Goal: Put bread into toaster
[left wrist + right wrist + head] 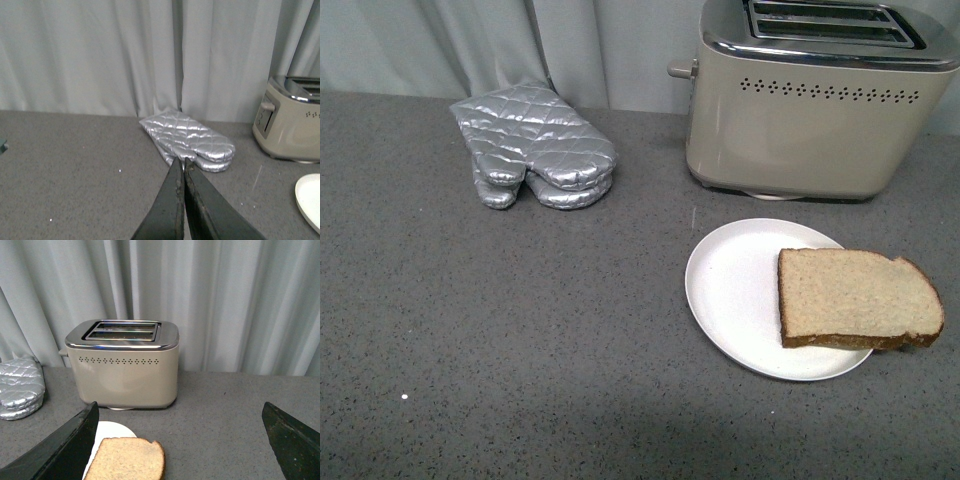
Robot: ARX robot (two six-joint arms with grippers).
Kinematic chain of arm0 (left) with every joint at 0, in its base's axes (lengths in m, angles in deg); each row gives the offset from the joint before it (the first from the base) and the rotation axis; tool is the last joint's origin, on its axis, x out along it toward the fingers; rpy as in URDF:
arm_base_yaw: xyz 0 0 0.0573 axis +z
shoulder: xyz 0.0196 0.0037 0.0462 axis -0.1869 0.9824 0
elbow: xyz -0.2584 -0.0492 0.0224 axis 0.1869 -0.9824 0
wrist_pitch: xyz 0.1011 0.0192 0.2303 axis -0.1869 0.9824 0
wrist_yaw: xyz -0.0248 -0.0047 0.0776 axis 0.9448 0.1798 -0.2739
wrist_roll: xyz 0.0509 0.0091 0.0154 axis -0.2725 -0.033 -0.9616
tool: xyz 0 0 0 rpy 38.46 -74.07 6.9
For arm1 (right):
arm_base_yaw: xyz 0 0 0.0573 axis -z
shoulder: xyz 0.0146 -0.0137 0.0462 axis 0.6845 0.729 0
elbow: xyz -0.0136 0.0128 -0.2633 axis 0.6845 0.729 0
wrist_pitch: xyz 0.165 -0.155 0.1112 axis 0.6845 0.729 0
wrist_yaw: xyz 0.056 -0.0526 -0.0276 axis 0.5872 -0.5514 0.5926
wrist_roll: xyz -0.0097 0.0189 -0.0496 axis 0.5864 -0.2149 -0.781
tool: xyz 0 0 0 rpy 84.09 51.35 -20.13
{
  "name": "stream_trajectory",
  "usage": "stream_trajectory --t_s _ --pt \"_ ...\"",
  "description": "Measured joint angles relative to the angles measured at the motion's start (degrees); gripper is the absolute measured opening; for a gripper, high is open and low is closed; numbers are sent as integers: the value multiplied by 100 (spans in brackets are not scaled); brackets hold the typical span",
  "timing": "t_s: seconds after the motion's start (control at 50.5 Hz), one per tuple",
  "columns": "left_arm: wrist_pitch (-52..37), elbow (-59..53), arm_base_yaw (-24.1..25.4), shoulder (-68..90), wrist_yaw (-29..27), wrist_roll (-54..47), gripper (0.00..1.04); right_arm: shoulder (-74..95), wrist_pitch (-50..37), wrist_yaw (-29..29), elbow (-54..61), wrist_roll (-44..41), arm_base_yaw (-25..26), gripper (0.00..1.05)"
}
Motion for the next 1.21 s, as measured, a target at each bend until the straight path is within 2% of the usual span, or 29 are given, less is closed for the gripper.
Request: stream_trajectory --t_s 0.238,0.356,0.455,0.594,0.653,0.792,0.97,1.208 --pt "20 0 0 -20 0 2 4 0 -2 0 0 0 0 95" --pt "22 0 0 -20 0 0 24 26 44 -13 -9 -44 0 95" --pt "22 0 0 -22 0 0 38 715 385 31 -247 -549 120 95" --pt "22 0 0 -26 0 0 62 2828 -721 330 -551 -621 459 95" --pt "22 0 0 -26 0 0 76 4312 -1268 614 -942 -487 699 95" --pt "22 0 0 -26 0 -2 99 6535 -1270 1045 -1705 -286 953 95" --pt "22 0 0 -26 0 -11 98 8625 -1010 1213 -2656 -223 1078 95" --pt "22 0 0 -26 0 -11 98 9903 -868 1532 -3294 111 999 95"
